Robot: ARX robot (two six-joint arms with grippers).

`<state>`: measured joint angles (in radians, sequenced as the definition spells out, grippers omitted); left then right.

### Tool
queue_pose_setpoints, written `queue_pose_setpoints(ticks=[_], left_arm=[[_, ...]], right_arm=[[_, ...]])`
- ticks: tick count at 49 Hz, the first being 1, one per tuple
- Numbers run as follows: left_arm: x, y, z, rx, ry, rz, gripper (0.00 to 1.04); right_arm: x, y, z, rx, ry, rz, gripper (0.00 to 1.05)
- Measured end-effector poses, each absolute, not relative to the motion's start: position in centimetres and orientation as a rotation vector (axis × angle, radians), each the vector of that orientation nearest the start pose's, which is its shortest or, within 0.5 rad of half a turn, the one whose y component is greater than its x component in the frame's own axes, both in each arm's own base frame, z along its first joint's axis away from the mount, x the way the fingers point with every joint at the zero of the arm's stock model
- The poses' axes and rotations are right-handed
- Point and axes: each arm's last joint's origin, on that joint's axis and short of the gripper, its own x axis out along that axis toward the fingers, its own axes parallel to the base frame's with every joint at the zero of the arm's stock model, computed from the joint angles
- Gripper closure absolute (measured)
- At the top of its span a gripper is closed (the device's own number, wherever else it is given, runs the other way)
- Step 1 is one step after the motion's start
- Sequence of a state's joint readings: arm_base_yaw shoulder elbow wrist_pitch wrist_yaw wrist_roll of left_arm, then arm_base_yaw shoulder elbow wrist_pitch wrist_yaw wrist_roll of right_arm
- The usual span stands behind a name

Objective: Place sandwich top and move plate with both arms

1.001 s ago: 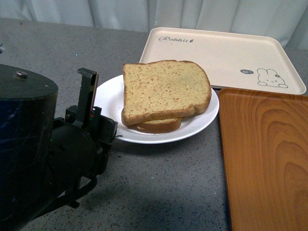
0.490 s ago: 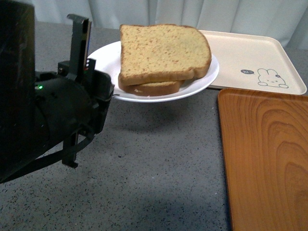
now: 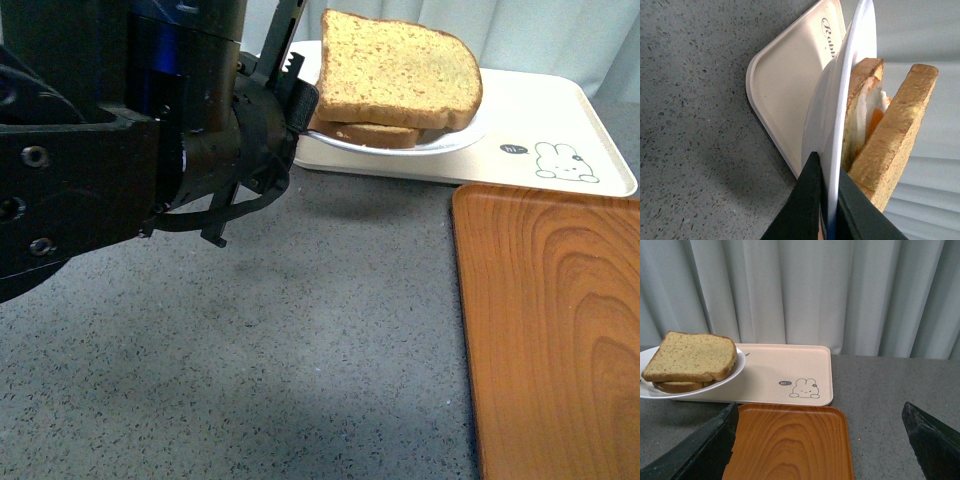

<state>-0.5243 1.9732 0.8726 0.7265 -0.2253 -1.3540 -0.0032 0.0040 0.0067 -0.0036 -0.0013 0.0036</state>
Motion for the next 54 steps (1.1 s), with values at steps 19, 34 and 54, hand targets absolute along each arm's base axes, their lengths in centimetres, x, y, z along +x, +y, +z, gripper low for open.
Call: queue_pose_setpoints(ticks=[19,34,54], left_arm=[[35.5,-19.9,10.2,-1.109,0.534,0.018,1.01],[37.0,-20.9,10.5,-1.090,0.542,0.021,1.01],[39.0,-21.5,10.2,-1.070,0.549,0.021,1.01]], right_arm=[[9.8,0.0,16.5,0.004,0.001,-0.002,0.09],[9.8,0.0,16.5,0.004,0.001,-0.002,0.09],[9.8,0.0,16.5,0.004,0.001,-0.002,0.09]])
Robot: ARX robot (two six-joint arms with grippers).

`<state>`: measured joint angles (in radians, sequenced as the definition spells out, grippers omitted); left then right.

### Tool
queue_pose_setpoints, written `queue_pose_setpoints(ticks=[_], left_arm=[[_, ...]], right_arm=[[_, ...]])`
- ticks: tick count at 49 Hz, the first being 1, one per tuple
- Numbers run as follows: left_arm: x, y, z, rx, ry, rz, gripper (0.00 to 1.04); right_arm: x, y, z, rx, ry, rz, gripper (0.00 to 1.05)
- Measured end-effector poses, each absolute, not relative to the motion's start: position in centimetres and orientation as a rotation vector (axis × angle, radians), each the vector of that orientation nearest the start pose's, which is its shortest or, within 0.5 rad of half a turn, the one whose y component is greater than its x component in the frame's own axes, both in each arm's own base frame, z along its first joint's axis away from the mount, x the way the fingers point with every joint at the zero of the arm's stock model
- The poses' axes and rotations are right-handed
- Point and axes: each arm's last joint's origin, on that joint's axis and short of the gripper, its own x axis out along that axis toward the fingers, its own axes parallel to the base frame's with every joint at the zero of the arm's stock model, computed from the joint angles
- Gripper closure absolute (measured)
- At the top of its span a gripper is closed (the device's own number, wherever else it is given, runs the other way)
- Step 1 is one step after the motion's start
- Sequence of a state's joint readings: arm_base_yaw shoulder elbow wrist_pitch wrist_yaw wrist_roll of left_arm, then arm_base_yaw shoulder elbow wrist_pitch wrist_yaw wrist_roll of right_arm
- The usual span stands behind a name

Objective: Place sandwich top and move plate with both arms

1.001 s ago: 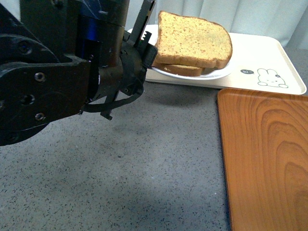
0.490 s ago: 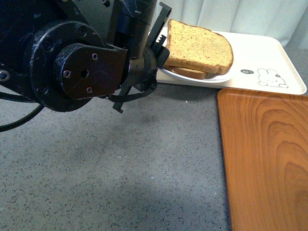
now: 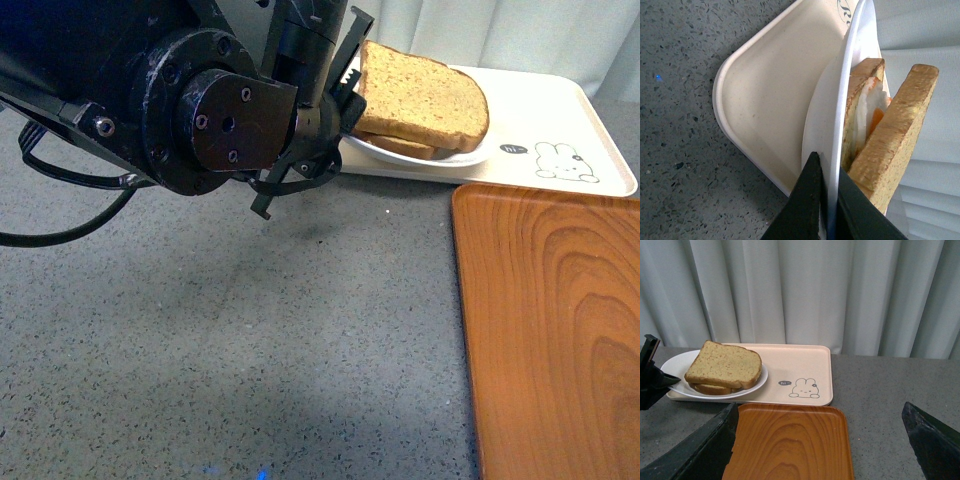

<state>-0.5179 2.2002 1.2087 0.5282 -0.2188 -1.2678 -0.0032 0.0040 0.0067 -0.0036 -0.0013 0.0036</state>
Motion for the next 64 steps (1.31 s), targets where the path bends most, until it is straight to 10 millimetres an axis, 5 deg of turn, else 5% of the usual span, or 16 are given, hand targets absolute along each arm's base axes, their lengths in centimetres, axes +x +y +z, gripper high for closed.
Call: queue_pose_setpoints(ticks=[19,34,51,64], left_arm=[[40.2,-20.9,9.7,-1.054,0.562,0.058,1.00],[39.8,-20.6,8.9,-0.959,0.609,0.128,0.56],[38.2,-17.4,8.6,-0.805,0.637,0.177,0.07],[33.8,-13.1,9.0,-0.678,0.679,0.193,0.06]], right_arm=[[9.8,0.0,16.5,0.004,0.001,-0.002,0.09],[9.8,0.0,16.5,0.004,0.001,-0.002,0.09],[9.8,0.0,16.5,0.004,0.001,-0.002,0.09],[9.8,0.0,16.5,0.004,0.001,-0.002,0.09]])
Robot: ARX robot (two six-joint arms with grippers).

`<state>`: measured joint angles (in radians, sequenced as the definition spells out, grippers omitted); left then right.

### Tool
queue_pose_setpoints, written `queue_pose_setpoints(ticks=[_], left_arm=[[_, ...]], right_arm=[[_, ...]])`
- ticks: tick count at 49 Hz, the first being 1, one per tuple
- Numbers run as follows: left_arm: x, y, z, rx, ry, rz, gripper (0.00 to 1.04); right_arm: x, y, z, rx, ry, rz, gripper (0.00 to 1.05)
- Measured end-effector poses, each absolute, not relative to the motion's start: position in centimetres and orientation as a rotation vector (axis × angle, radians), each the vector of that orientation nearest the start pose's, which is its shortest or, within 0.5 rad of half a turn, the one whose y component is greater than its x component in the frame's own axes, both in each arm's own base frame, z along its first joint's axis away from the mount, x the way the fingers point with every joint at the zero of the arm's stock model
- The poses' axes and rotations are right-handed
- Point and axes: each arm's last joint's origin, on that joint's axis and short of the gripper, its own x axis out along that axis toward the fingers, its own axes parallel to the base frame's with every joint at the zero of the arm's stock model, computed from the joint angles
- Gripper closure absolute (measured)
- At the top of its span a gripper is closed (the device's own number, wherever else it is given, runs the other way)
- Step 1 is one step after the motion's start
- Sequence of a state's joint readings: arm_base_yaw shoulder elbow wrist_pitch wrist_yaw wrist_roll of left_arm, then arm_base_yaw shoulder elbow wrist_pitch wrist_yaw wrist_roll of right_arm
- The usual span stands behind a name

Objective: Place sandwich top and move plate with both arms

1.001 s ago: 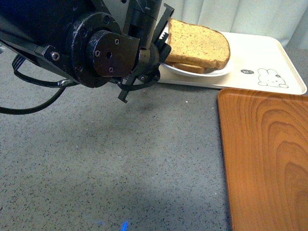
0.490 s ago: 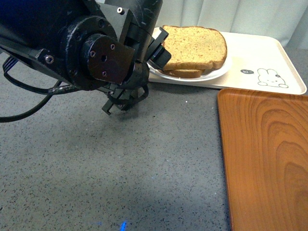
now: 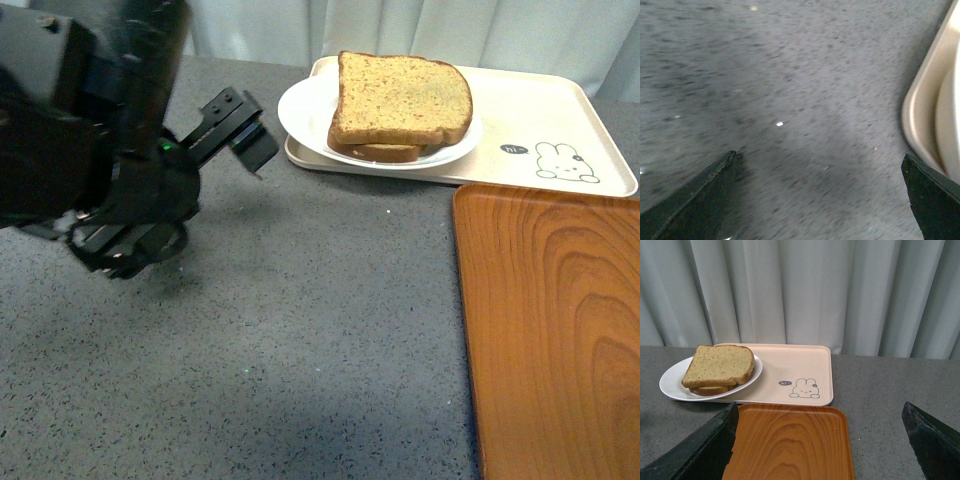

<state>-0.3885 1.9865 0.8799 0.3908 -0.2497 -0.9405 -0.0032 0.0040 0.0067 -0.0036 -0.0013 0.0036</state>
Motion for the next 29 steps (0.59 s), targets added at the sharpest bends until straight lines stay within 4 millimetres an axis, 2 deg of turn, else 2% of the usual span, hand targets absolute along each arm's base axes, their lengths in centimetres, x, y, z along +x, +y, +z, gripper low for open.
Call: queue_pose_setpoints(ticks=[6,15,25,29], left_arm=[[31.5,-11.3,10.0,-0.626,0.690,0.190,0.07],[27.8,-8.0,12.6,-0.591,0.680,0.192,0.06],[21.9,-1.5,15.8,-0.625,0.659,0.238,0.07],[20.0,-0.1,14.9,-0.440,0.362,0.093,0.23]], right_arm=[[9.8,0.0,16.5,0.004,0.001,-0.002,0.09],[9.8,0.0,16.5,0.004,0.001,-0.002,0.09],[9.8,0.0,16.5,0.004,0.001,-0.002,0.09],[9.8,0.0,16.5,0.004,0.001,-0.002,0.09]])
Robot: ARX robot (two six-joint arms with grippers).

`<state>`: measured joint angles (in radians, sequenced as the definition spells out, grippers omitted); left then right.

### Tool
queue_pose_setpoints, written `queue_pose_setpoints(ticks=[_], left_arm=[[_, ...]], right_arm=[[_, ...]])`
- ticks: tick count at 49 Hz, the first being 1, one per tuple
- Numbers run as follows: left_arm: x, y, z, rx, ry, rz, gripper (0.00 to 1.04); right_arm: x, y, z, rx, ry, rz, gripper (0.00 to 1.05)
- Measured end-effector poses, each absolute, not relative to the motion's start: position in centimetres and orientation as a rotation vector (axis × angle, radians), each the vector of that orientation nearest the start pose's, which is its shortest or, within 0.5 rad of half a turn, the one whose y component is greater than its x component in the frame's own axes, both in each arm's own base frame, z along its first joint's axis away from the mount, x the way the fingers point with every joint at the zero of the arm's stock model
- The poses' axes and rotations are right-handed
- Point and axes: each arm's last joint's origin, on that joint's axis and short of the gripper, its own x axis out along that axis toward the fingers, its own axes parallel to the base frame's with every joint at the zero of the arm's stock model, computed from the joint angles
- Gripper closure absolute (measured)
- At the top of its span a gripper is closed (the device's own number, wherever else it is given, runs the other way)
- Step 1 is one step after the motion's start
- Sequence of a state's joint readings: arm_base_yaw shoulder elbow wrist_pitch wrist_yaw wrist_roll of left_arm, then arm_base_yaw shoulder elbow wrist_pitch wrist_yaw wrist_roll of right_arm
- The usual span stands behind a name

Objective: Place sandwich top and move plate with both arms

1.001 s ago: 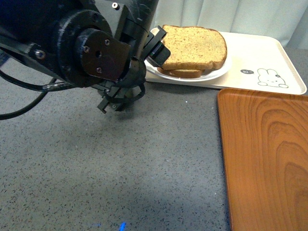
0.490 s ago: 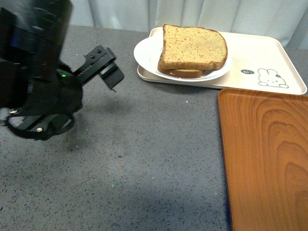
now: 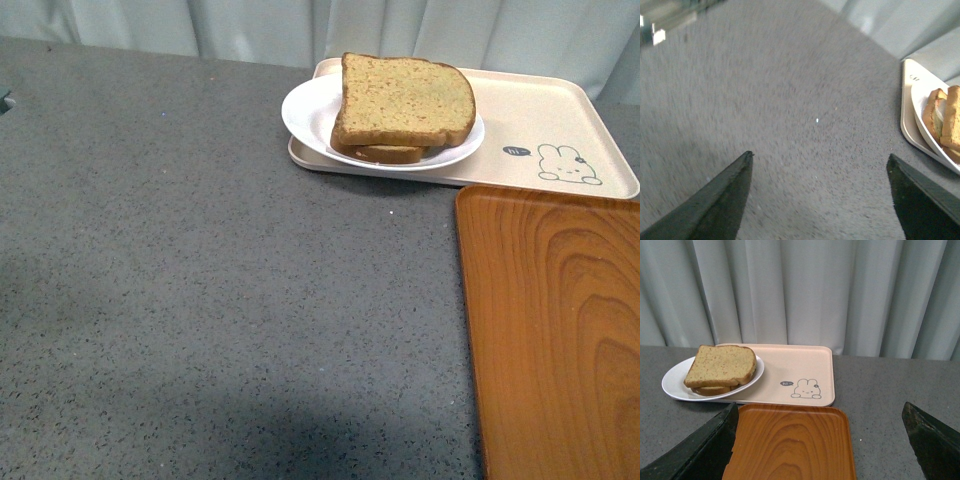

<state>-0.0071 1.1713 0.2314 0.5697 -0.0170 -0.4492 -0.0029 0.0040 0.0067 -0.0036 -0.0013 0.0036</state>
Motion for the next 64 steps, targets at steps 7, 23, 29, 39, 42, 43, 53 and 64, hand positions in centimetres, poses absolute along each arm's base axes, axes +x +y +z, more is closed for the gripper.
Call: queue_pose_setpoints(ticks=[7,23,29,39,42,43,53,64], left_arm=[[14.7,0.0,15.5,-0.113,0.093,0.001,0.52],[9.7,0.0,16.9,-0.018,-0.014,-0.002,1.01],[9.7,0.0,16.9,-0.014,-0.014,-0.002,1.01],[9.7,0.0,16.9,-0.009,-0.014,-0.002,1.01],[9.7,0.0,16.9,-0.008,-0.014,-0.002,1.01],[9.7,0.0,16.9,-0.008,-0.014,-0.002,1.01],[9.7,0.0,16.9,-0.008,-0.014,-0.002,1.01],[9.7,0.0,16.9,-0.008,-0.014,-0.002,0.74]], right_arm=[[9.8,0.0,16.5,0.004,0.002,-0.002,0.09],[9.8,0.0,16.5,0.004,0.001,-0.002,0.09],[9.8,0.0,16.5,0.004,0.001,-0.002,0.09],[9.8,0.0,16.5,0.004,0.001,-0.002,0.09],[9.8,0.0,16.5,0.004,0.001,-0.002,0.09],[9.8,0.0,16.5,0.004,0.001,-0.002,0.09],[9.8,0.0,16.5,0.004,0.001,-0.002,0.09],[9.8,0.0,16.5,0.004,0.001,-0.002,0.09]])
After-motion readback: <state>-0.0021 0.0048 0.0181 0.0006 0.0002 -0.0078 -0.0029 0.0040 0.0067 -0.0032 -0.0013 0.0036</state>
